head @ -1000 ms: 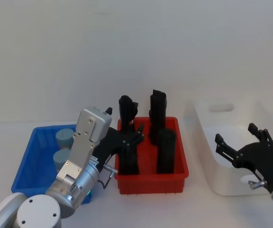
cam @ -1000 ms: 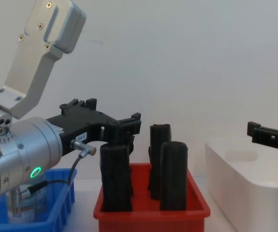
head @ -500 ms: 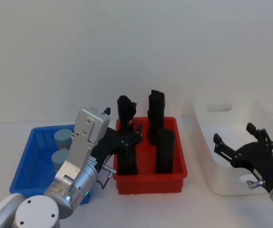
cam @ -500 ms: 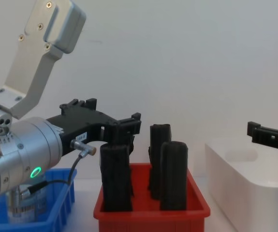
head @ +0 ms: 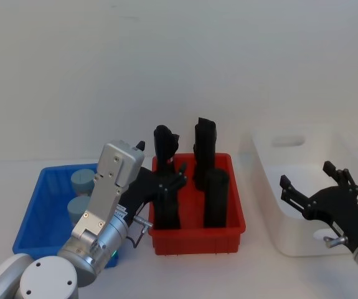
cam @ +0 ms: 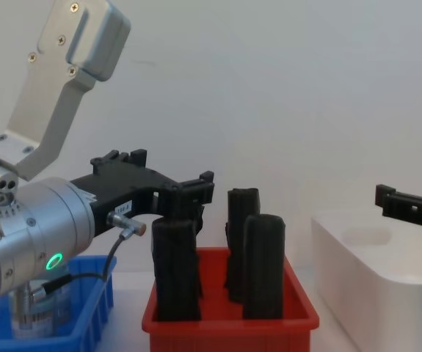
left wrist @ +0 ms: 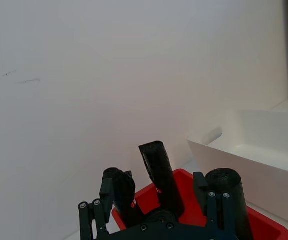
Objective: Pick the cotton swabs from the blue box and place them into the white box.
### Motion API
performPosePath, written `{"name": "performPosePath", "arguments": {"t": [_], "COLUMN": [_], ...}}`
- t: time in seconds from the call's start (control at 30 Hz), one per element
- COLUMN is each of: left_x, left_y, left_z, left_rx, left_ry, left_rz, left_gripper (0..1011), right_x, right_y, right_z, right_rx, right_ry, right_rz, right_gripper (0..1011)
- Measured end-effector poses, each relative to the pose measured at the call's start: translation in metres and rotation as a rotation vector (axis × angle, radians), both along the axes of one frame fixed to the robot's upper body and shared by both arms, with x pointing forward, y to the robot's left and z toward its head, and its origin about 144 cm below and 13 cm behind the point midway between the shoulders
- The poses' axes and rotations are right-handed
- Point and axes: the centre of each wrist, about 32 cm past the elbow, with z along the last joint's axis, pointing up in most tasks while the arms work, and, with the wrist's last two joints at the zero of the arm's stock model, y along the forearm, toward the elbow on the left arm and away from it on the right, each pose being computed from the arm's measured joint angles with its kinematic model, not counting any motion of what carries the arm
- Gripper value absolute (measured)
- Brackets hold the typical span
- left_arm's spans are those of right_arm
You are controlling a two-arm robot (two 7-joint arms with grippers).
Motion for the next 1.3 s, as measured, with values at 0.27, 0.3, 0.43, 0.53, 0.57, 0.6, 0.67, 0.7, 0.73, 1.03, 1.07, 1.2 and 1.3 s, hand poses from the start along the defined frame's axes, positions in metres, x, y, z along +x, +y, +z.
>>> {"name": "performPosePath", "arguments": {"t": [0.27, 0.3, 0.43, 0.53, 0.57, 0.6, 0.67, 0.7, 0.73, 1.03, 1.07, 1.2, 1.3], "left_x": [0.000, 0.000, 0.000, 0.000, 0.000, 0.000, 0.000, 0.000, 0.000, 0.000, 0.000, 0.000, 0.000], "left_y": [0.000, 0.000, 0.000, 0.000, 0.000, 0.000, 0.000, 0.000, 0.000, 0.000, 0.000, 0.000, 0.000], "left_z": [0.000, 0.000, 0.000, 0.000, 0.000, 0.000, 0.000, 0.000, 0.000, 0.000, 0.000, 0.000, 0.000], "left_rx": [0.000, 0.000, 0.000, 0.000, 0.000, 0.000, 0.000, 0.000, 0.000, 0.000, 0.000, 0.000, 0.000], "left_ry": [0.000, 0.000, 0.000, 0.000, 0.000, 0.000, 0.000, 0.000, 0.000, 0.000, 0.000, 0.000, 0.000], "left_rz": [0.000, 0.000, 0.000, 0.000, 0.000, 0.000, 0.000, 0.000, 0.000, 0.000, 0.000, 0.000, 0.000], "left_gripper": [1004, 1004, 1004, 1004, 1004, 1004, 1004, 1004, 1004, 1004, 1004, 1004, 1004], "right_x": [0.000, 0.000, 0.000, 0.000, 0.000, 0.000, 0.000, 0.000, 0.000, 0.001, 0.001, 0.002, 0.003], "right_y": [0.000, 0.000, 0.000, 0.000, 0.000, 0.000, 0.000, 0.000, 0.000, 0.003, 0.003, 0.004, 0.003], "right_z": [0.000, 0.000, 0.000, 0.000, 0.000, 0.000, 0.000, 0.000, 0.000, 0.002, 0.003, 0.007, 0.010], "right_rx": [0.000, 0.000, 0.000, 0.000, 0.000, 0.000, 0.000, 0.000, 0.000, 0.001, 0.002, 0.005, 0.009], "right_ry": [0.000, 0.000, 0.000, 0.000, 0.000, 0.000, 0.000, 0.000, 0.000, 0.009, 0.009, 0.024, 0.041], "right_rz": [0.000, 0.000, 0.000, 0.000, 0.000, 0.000, 0.000, 0.000, 0.000, 0.023, 0.025, 0.040, 0.050], "right_gripper": [1002, 1002, 1001, 1002, 1001, 1001, 1001, 1001, 1002, 1002, 1001, 1001, 1002]}}
